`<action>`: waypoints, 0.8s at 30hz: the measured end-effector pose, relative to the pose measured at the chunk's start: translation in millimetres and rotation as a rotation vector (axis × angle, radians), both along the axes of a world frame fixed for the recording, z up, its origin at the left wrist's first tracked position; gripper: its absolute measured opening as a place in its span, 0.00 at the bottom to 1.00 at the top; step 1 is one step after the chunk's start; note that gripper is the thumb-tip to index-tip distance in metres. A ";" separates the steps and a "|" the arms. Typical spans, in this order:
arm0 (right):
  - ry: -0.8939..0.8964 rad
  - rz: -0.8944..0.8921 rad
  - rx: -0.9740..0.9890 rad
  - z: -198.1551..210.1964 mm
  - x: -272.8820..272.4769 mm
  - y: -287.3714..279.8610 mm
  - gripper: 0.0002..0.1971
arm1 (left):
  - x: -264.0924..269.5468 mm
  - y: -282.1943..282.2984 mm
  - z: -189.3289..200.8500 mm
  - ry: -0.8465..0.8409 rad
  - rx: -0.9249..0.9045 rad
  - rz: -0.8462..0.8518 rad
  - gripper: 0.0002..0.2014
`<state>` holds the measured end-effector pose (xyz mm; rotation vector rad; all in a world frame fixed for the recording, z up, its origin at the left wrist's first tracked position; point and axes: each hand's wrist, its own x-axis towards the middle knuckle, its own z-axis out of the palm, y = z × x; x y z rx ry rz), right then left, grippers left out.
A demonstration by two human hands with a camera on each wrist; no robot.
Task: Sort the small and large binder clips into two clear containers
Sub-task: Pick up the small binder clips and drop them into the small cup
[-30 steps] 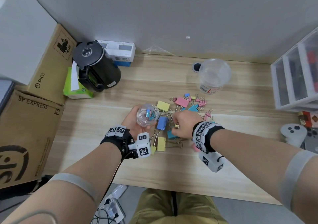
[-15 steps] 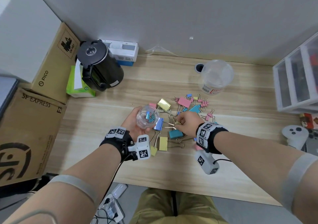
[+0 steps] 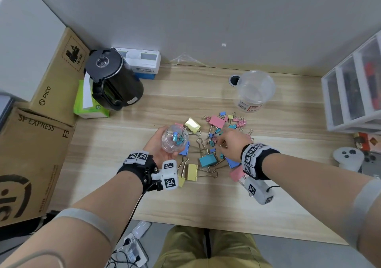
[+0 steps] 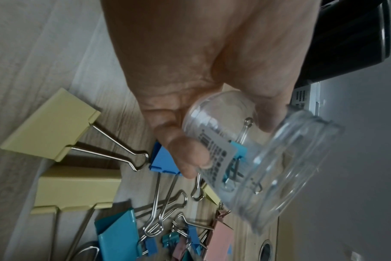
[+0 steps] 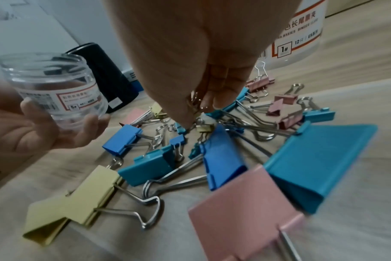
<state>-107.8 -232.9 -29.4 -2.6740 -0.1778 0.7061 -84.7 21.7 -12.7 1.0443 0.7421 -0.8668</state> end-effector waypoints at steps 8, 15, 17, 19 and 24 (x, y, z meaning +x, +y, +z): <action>0.023 0.036 -0.031 -10.0 -6.9 3.0 0.17 | -0.2 -3.3 1.4 0.015 0.011 0.004 0.22; -0.017 0.045 -0.074 -15.5 -4.5 6.9 0.41 | 2.4 -3.2 5.2 -0.012 -0.009 0.027 0.23; -0.011 0.065 -0.084 -16.9 -3.5 7.0 0.45 | 2.8 -3.7 6.6 -0.015 -0.003 0.022 0.24; 0.006 0.081 -0.096 -17.8 -2.5 7.5 0.44 | 2.9 -4.0 7.9 -0.016 0.006 0.017 0.25; 0.032 0.089 -0.094 -17.4 -0.3 8.6 0.34 | 1.8 -2.5 4.6 0.005 0.013 0.010 0.27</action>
